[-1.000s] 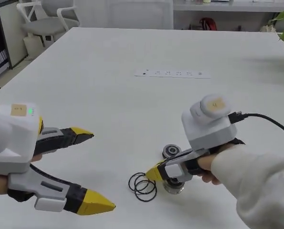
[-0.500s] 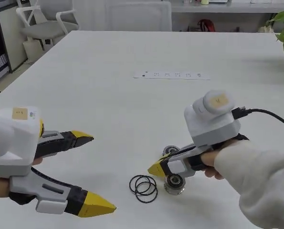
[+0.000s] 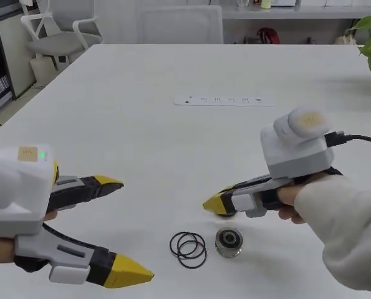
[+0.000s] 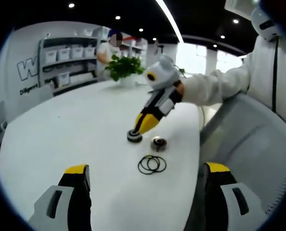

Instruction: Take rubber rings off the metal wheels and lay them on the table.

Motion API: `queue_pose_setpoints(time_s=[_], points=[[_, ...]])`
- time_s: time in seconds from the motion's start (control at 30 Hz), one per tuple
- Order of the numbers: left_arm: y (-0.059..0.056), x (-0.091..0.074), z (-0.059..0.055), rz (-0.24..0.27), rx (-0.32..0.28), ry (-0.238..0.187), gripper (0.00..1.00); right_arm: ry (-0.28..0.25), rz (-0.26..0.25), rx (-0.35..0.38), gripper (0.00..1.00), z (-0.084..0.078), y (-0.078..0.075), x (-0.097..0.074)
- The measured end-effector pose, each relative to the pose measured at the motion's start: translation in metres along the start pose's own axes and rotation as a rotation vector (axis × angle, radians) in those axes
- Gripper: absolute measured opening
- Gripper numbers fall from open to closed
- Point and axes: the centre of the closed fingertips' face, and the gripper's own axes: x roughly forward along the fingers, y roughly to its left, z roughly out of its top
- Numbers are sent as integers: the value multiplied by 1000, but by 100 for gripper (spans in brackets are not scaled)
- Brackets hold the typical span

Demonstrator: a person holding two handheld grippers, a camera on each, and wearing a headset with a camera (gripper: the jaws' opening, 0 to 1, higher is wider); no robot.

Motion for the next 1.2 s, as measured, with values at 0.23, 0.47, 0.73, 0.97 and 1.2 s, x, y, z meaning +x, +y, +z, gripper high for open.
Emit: queue_pose_setpoints(time_s=[0.23, 0.47, 0.73, 0.97, 1.2], points=[[1, 0, 1, 4, 2, -4, 100, -71, -42, 40, 13, 10, -16, -13], [-1, 0, 7, 3, 9, -11, 100, -140, -63, 36, 17, 17, -18, -19], [3, -2, 9, 17, -8, -26, 100, -170, -69, 46, 23, 19, -17, -18], [4, -3, 8, 16, -17, -28, 100, -132, -72, 17, 28, 9, -16, -14], [4, -2, 17, 19, -27, -55, 99, -128, -65, -19, 29, 9, -17, -14]])
